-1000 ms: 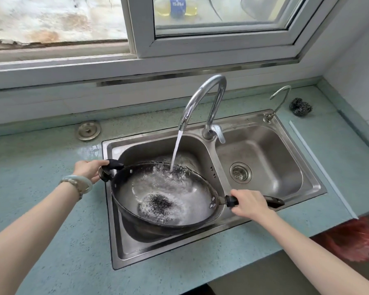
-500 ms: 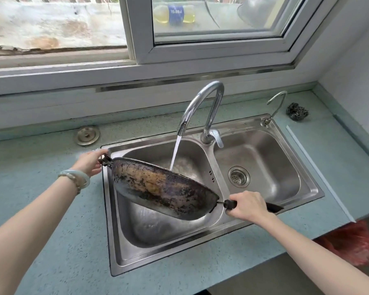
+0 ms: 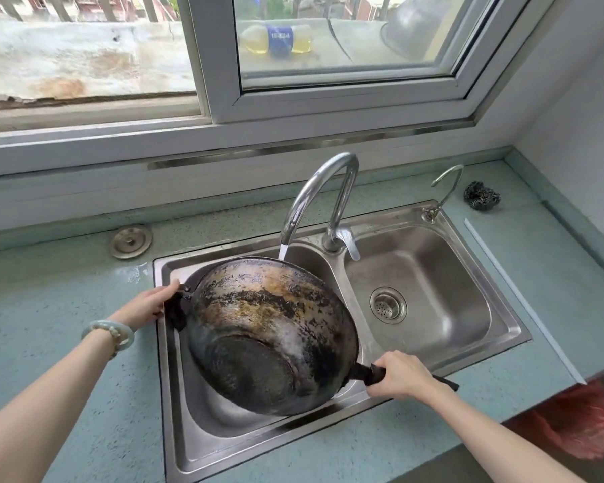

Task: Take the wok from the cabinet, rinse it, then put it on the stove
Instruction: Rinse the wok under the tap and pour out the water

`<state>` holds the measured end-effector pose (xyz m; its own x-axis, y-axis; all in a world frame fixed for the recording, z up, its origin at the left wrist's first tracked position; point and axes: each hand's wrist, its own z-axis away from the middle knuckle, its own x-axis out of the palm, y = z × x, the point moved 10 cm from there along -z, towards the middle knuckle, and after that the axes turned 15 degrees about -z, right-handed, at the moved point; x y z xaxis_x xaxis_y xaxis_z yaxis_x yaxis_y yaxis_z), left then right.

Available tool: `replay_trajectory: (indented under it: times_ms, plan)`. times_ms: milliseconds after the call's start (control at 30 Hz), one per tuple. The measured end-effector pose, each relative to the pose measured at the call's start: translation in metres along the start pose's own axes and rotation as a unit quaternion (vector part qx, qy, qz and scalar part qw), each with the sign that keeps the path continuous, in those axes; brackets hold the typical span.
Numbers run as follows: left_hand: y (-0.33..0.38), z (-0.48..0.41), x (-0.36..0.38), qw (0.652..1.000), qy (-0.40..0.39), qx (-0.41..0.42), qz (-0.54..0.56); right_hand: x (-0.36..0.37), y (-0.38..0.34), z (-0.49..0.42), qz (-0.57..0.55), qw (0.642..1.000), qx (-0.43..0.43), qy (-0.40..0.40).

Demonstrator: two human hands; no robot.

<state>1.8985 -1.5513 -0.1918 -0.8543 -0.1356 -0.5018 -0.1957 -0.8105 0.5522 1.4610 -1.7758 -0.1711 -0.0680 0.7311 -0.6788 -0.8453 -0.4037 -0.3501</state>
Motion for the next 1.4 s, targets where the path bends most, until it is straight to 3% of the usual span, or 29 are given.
replay_trajectory:
  times_ms: [467, 700, 1067, 1400]
  plan:
    - [0.025, -0.003, -0.021, 0.997, 0.066, 0.049, -0.015, -0.008, -0.001, -0.028, -0.057, 0.993, 0.028, -0.096]
    - [0.023, -0.017, -0.019, 0.996, 0.085, 0.012, -0.031, -0.003, 0.005, -0.034, -0.144, 0.978, 0.053, -0.140]
    - [0.025, -0.026, -0.023, 0.990, 0.115, -0.037, -0.071, -0.056, -0.013, -0.048, -0.075, 0.994, -0.046, 0.058]
    - [0.014, -0.022, -0.043, 0.986, 0.150, -0.031, -0.074, -0.066, -0.039, -0.056, -0.046, 0.993, -0.073, 0.082]
